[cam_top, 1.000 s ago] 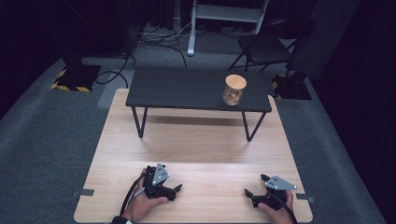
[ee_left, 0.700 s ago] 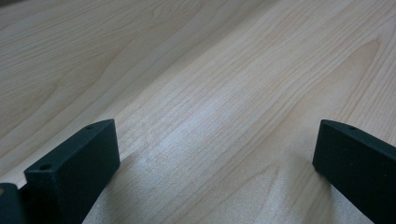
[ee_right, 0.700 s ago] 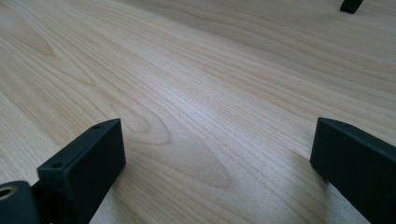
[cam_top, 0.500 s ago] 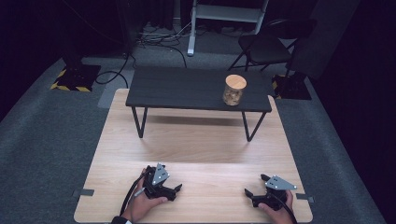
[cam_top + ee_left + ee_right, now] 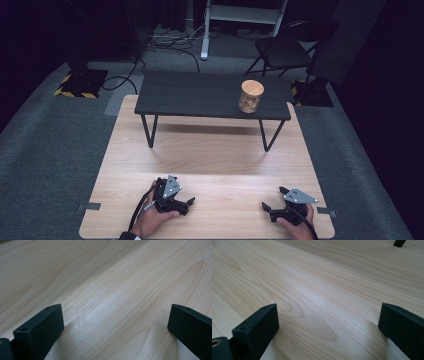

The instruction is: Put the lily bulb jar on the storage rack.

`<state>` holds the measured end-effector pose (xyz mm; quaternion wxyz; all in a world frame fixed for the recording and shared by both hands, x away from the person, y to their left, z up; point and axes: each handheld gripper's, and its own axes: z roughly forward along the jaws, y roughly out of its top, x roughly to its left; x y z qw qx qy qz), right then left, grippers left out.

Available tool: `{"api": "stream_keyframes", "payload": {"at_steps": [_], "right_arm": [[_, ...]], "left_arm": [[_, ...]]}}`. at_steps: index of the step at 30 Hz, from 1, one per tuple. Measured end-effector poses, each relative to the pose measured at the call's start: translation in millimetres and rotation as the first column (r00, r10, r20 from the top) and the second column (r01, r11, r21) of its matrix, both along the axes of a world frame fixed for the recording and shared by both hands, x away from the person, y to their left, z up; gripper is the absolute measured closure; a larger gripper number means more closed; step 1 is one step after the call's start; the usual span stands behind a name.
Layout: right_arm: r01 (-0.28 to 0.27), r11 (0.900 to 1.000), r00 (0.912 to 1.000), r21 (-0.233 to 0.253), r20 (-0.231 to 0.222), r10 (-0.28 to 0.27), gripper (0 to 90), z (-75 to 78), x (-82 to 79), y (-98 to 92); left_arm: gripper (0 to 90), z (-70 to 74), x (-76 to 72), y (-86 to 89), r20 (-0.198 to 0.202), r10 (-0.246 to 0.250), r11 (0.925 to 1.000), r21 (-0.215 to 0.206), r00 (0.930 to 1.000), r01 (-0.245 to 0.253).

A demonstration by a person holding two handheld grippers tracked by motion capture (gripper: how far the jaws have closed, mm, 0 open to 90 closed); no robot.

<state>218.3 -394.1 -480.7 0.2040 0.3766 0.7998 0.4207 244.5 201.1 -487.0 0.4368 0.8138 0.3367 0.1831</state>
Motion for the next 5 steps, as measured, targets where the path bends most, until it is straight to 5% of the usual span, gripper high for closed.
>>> {"api": "stream_keyframes", "payload": {"at_steps": [5], "right_arm": [[0.006, 1.000, 1.0000, -0.001, 0.000, -0.006, 2.8, 0.0, -0.4, 0.5]], "left_arm": [[0.5, 0.0, 0.0, 0.0, 0.000, 0.000, 1.0000, 0.000, 1.0000, 0.000]]}}
